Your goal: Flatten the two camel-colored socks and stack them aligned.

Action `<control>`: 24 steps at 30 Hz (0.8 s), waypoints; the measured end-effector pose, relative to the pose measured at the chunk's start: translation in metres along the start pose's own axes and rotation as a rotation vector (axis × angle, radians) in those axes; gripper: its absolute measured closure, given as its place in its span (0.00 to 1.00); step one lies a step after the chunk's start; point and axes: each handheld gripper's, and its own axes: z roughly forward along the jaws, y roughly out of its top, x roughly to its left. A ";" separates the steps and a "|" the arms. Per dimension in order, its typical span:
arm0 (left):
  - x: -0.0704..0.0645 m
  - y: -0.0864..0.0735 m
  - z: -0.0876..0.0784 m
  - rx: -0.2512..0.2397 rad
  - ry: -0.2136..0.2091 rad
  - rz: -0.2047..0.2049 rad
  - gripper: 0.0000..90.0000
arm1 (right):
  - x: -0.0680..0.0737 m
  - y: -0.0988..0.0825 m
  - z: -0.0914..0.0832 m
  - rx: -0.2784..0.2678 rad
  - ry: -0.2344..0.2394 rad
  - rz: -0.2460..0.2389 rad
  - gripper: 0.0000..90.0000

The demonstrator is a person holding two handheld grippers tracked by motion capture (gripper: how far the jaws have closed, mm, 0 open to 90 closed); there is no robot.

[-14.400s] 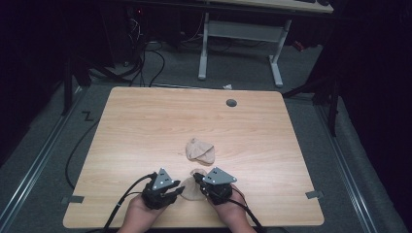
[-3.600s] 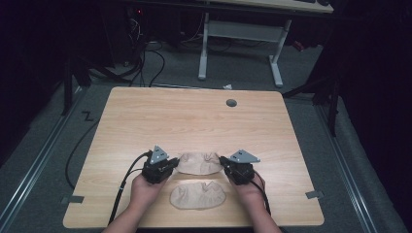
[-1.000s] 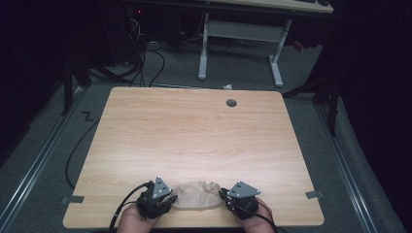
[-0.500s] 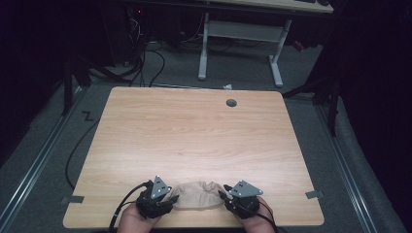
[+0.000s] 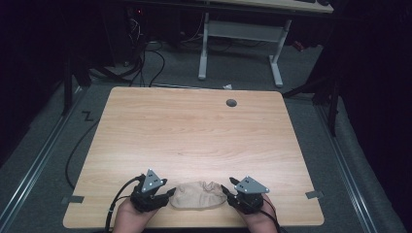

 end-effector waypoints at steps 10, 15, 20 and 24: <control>0.046 0.014 -0.011 -0.110 0.067 -0.043 0.57 | -0.026 0.022 0.002 -0.044 -0.047 0.054 0.62; 0.077 0.010 -0.007 -0.095 0.163 -0.044 0.56 | -0.052 0.035 0.015 -0.048 -0.092 0.084 0.59; 0.098 -0.009 0.006 -0.009 0.199 -0.118 0.56 | -0.068 0.021 0.037 -0.007 -0.130 0.173 0.59; 0.089 -0.009 0.007 -0.005 0.197 -0.082 0.56 | -0.064 0.016 0.037 0.019 -0.139 0.119 0.59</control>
